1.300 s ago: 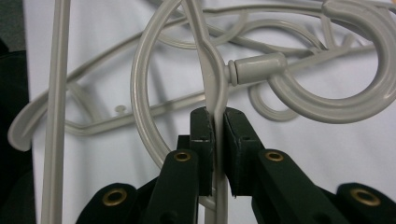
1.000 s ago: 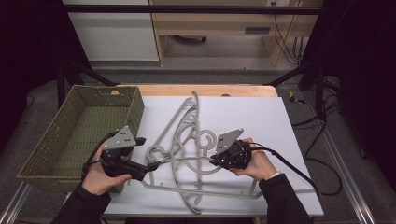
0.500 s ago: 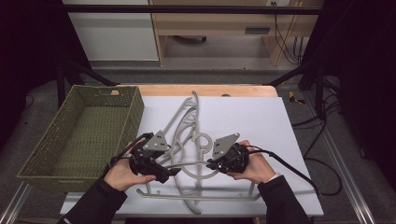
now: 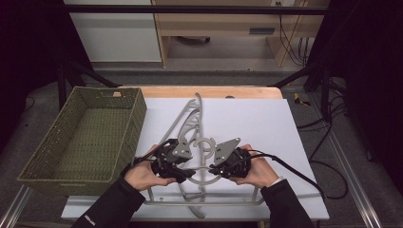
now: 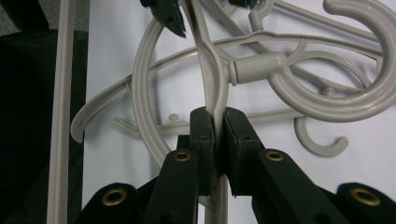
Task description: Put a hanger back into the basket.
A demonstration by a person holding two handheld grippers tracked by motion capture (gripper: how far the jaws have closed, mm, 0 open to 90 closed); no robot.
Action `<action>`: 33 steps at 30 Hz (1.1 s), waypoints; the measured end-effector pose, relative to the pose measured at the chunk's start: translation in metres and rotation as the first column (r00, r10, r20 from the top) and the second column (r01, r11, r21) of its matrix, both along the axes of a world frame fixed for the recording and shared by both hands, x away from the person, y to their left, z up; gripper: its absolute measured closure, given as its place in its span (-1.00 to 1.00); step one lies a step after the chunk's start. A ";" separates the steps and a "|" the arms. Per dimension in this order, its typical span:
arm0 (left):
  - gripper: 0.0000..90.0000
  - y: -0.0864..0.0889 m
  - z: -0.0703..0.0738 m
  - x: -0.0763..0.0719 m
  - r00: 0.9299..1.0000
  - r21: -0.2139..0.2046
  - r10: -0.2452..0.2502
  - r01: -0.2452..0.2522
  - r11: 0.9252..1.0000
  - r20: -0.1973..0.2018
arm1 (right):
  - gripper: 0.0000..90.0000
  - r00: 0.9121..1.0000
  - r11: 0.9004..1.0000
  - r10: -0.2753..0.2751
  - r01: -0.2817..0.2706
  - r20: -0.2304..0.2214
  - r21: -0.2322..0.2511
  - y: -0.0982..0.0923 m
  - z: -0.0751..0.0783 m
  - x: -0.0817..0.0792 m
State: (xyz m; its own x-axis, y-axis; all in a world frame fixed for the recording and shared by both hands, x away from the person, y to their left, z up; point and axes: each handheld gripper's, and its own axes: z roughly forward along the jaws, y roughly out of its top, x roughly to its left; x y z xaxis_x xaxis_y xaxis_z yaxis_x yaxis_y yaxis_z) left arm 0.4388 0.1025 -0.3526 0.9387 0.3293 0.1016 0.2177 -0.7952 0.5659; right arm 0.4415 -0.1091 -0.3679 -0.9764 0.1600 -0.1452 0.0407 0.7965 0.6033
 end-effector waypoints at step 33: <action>0.83 -0.012 -0.012 -0.011 0.999 0.063 -0.047 0.048 0.997 -0.015 | 0.77 0.998 0.999 0.048 -0.048 0.031 0.004 0.003 -0.006 0.001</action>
